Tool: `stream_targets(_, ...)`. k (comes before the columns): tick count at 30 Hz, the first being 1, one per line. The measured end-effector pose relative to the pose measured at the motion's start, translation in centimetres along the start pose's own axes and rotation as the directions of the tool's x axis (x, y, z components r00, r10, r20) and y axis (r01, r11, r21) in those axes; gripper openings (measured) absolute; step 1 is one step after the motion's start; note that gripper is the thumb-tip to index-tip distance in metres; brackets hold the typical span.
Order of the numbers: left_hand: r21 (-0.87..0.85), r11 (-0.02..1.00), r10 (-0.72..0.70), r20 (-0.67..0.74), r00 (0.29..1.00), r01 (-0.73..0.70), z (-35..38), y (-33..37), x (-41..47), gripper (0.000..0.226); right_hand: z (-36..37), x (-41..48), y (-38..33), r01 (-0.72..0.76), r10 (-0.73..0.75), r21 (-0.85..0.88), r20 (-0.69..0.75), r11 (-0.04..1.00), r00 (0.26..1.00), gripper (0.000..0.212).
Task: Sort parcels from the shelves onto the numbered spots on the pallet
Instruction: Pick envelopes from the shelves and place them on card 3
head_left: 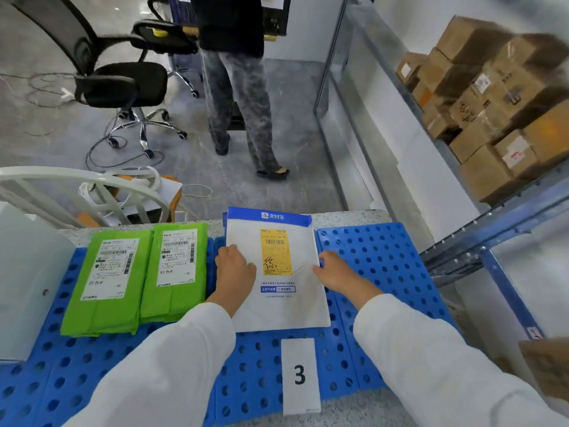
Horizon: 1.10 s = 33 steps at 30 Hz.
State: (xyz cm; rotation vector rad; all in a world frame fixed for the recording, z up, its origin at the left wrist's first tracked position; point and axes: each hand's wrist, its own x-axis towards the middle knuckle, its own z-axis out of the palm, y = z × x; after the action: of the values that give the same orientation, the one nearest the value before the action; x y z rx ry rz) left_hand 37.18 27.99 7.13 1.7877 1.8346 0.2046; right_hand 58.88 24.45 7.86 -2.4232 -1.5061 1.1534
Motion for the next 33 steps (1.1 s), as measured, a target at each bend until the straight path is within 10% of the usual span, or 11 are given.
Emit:
stream_targets(14,0.174,0.787,0.597,0.021,0.802,-0.591,-10.1,8.6,-6.9,0.040,-8.4,-13.7,-3.8,0.127,-0.227,-0.340,-0.272,0.932,0.935,0.059)
stream_targets(27,0.365,0.287,0.882,0.259,0.393,-0.886,-9.2,20.1,-31.2,0.047,-9.0,-41.5,10.2,-0.049,0.038,-0.002,-0.594,0.999,0.803,0.071)
stream_targets(33,0.200,-0.016,0.957,0.288,0.043,-0.980,-7.2,25.6,-47.6,0.053,-5.9,-59.2,15.7,-0.039,0.144,0.153,-0.773,0.987,0.618,0.042)
